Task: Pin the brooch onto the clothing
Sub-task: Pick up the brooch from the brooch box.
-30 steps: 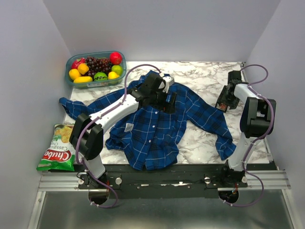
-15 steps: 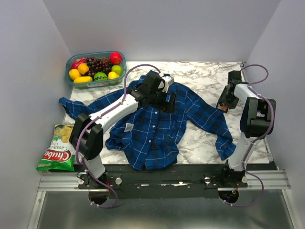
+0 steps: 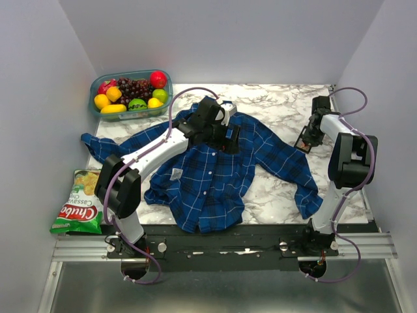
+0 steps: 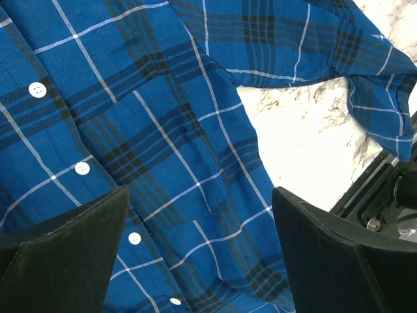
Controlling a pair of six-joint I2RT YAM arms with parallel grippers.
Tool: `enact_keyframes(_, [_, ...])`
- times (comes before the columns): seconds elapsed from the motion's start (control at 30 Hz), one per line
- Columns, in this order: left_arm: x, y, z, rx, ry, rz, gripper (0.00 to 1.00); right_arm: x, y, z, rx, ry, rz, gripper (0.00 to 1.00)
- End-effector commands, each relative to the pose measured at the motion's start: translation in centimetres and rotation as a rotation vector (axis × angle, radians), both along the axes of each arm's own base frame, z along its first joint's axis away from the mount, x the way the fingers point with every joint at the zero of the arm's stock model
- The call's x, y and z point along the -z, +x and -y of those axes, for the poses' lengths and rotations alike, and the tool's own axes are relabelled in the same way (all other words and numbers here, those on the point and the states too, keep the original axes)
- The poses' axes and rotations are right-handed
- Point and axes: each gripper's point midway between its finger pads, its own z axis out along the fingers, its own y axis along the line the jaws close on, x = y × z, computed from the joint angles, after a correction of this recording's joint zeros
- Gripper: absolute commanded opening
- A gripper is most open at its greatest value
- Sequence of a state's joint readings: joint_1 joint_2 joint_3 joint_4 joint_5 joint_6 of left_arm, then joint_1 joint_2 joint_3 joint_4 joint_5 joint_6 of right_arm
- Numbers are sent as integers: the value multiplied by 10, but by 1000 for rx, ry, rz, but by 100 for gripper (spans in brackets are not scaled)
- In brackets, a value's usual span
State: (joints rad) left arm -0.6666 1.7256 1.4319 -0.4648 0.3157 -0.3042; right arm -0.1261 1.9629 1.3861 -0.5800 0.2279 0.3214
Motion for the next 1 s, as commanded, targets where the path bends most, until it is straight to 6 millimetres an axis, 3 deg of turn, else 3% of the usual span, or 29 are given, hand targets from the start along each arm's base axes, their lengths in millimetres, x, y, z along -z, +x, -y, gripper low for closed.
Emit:
enact_keyframes(0.0, [-18, -3, 0, 9, -47, 22, 99, 5, -5, 0, -6, 3, -31, 23])
enact_keyframes(0.3, [-19, -1, -1, 3, -50, 22, 99, 1, -13, 1, 0, -9, -16, 19])
enact_keyframes(0.53, [-18, -1, -2, 2, -52, 18, 99, -16, -8, 0, 14, -3, 44, 17])
enact_keyframes(0.97, [-17, 0, -2, -1, -50, 13, 99, -23, -6, -8, 30, 42, 90, 10])
